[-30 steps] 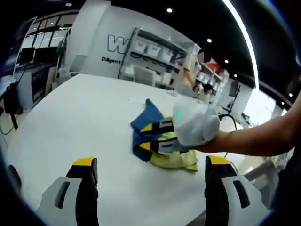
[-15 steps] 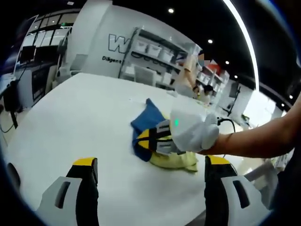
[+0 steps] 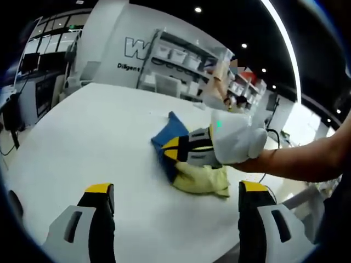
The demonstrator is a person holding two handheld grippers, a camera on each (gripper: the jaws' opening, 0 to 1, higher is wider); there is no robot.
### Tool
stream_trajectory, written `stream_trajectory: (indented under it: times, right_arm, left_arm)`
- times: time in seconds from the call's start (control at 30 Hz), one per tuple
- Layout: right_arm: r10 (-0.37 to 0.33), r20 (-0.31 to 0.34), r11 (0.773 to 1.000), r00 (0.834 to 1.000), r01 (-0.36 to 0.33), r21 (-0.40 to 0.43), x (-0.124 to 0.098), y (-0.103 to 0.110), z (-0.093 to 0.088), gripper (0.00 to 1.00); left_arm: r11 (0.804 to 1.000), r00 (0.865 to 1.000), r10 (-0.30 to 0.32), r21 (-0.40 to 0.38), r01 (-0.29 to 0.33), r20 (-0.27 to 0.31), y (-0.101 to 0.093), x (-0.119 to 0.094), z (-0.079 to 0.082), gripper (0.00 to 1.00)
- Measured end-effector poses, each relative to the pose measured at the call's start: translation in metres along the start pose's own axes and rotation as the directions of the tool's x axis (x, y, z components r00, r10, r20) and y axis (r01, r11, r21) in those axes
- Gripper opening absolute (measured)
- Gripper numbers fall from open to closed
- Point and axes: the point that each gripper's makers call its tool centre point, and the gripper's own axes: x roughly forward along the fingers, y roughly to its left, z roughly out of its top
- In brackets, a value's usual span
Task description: Fold the garment on the visible template until the final outline fits inside the template.
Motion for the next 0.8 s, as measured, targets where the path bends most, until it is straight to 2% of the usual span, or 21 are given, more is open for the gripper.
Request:
stream_trajectory:
  times: [0.33,0.8]
  right_arm:
    - [-0.108,0.018,0.992,0.994,0.106,0.070,-0.029,-0.043,-0.002,0.00]
    - [-0.253,-0.016,0.954,0.967,0.252,0.162,-0.075,-0.097,-0.034,0.00]
  left_arm:
    - [1.000,1.000,-0.010,0.014,0.010,-0.018,-0.004,0.001,-0.003,0.89]
    - [0.999,0.999,-0.021,0.036,0.022,-0.043,-0.008,0.004,-0.008,0.89]
